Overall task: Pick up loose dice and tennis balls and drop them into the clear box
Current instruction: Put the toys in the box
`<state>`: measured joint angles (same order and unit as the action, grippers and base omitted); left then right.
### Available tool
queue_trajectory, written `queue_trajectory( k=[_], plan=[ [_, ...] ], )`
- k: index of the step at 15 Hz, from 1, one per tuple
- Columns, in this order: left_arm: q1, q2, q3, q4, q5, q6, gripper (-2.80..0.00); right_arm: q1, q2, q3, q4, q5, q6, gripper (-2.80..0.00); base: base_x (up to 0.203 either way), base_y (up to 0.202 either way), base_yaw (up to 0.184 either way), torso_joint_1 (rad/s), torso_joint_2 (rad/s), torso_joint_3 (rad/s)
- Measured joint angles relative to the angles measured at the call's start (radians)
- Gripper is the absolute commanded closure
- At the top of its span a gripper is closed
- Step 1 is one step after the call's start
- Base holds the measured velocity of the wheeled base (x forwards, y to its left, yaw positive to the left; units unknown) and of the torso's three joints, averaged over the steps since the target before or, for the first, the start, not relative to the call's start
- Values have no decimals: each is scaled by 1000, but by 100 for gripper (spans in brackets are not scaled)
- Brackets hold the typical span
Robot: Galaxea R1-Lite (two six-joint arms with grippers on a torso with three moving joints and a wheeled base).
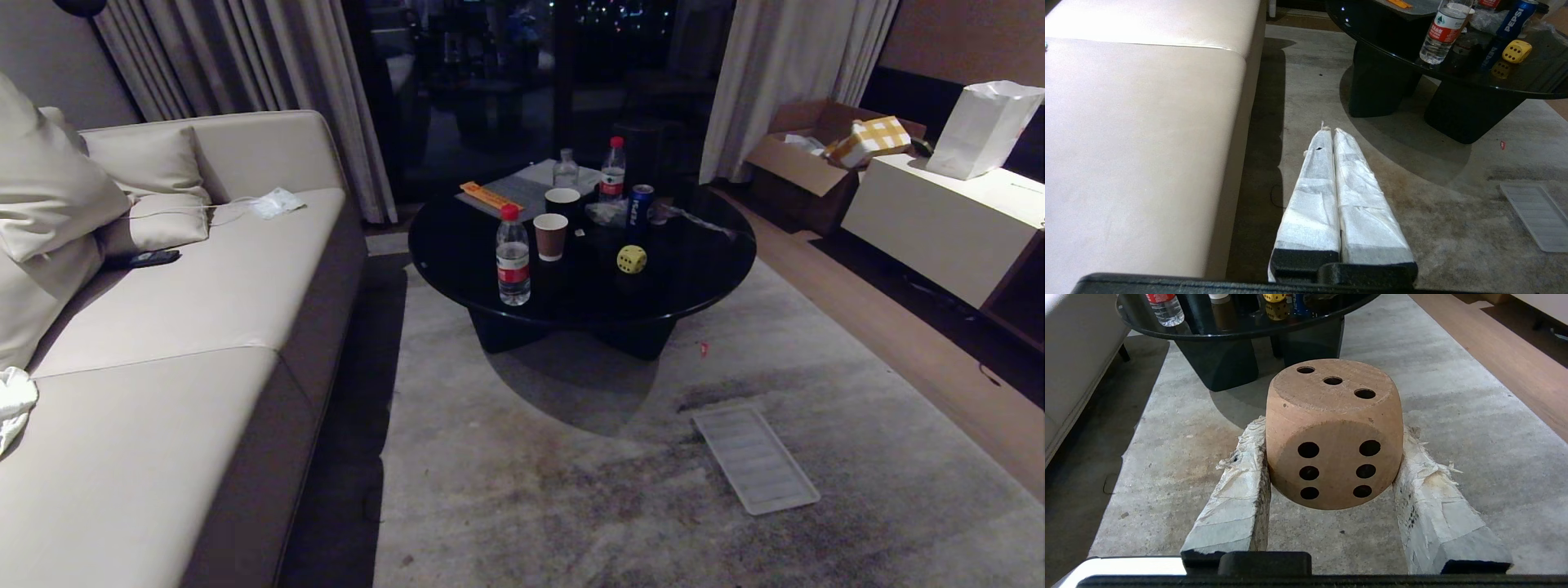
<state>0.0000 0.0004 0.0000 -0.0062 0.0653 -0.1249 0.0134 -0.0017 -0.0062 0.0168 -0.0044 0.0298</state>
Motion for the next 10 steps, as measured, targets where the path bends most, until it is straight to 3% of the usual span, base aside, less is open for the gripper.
queue_trajectory(
  k=[10],
  plan=[
    [0, 0, 0, 1, -3, 6, 0, 0, 0, 0, -3, -2, 20, 0, -6, 0, 0, 0, 0, 0]
  ],
)
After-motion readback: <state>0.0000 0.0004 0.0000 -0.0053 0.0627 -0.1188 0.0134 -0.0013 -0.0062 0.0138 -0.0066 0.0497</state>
